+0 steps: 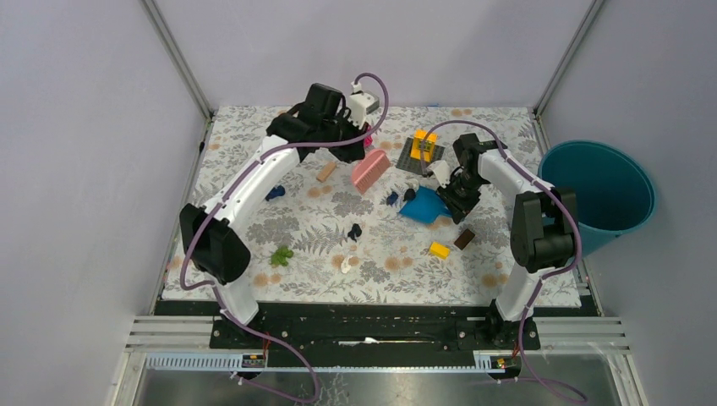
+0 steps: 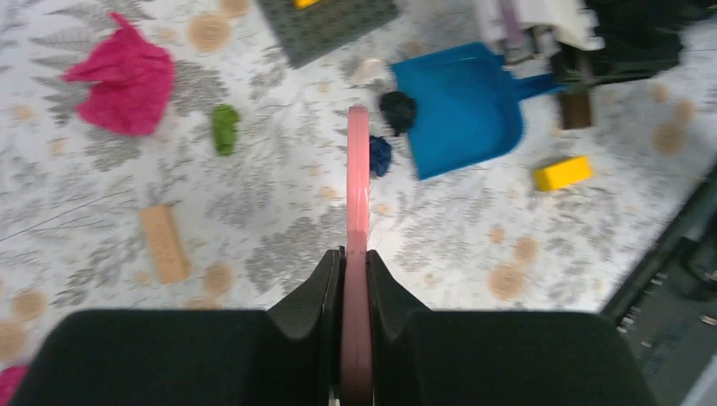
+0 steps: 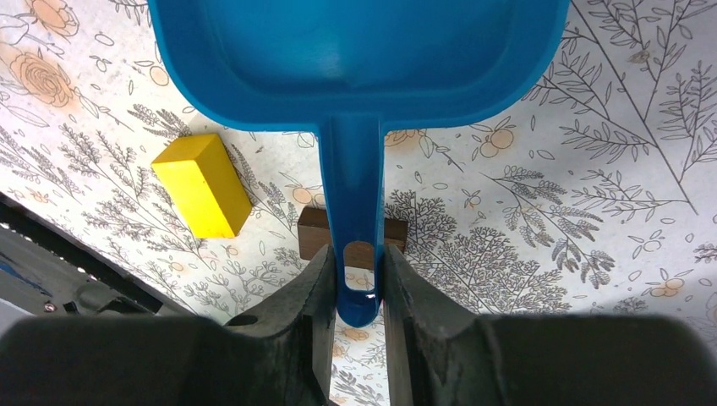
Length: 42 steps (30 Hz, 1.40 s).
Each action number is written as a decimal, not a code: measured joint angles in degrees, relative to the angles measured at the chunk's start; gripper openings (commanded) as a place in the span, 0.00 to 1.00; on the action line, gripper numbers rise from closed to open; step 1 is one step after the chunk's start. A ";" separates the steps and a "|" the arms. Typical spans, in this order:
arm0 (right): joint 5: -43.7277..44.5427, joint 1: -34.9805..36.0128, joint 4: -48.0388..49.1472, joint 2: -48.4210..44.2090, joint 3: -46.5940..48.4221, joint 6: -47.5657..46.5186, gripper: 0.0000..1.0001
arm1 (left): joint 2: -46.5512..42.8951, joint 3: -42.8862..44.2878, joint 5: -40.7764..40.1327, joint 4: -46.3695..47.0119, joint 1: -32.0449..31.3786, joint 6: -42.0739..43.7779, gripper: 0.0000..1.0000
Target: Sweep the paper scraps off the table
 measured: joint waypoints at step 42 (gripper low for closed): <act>-3.63 0.07 6.14 -11.96 -16.46 4.81 0.00 | 16.04 12.74 -0.74 2.03 -9.44 -3.10 0.00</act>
